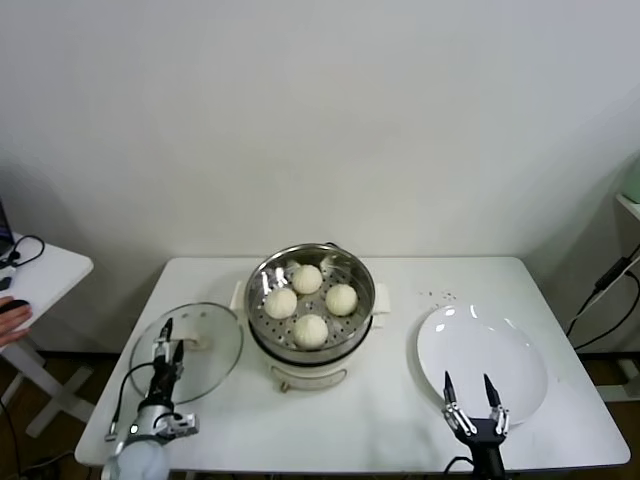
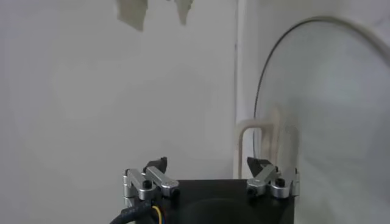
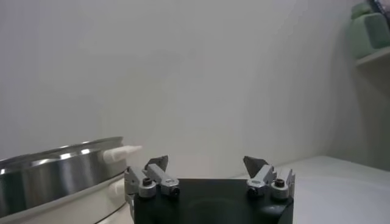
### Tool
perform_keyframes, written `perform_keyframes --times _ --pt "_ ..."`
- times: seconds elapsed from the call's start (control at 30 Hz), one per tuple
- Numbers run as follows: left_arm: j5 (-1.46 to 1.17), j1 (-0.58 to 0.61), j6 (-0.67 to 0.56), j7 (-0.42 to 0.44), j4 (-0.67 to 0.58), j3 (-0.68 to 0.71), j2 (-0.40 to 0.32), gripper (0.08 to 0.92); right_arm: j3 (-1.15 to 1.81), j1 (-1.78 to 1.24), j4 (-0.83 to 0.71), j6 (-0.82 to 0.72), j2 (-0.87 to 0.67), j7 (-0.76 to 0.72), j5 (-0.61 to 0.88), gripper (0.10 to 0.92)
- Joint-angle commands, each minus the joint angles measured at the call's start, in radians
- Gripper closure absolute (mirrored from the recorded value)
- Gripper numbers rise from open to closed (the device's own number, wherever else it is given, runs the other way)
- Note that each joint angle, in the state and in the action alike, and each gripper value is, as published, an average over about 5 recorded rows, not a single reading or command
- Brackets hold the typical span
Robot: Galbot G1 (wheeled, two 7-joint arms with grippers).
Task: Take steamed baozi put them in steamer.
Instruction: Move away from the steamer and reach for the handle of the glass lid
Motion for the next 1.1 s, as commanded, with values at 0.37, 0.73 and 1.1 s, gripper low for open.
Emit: perform_keyframes --times 0.37,0.73,1.1 --pt "0.051 -0.063 0.008 0.009 0.065 0.010 0.004 0.177 0.003 -0.008 0.008 0.007 0.008 0.003 0.012 0.203" --pt "0.054 -0.072 0.018 0.012 0.089 0.009 0.010 0.243 0.006 -0.009 0.001 0.010 0.009 0.003 0.011 0.203" --pt "0.055 -0.073 0.013 0.012 0.096 0.013 0.009 0.563 0.013 -0.014 0.001 0.021 0.011 0.006 0.012 0.203"
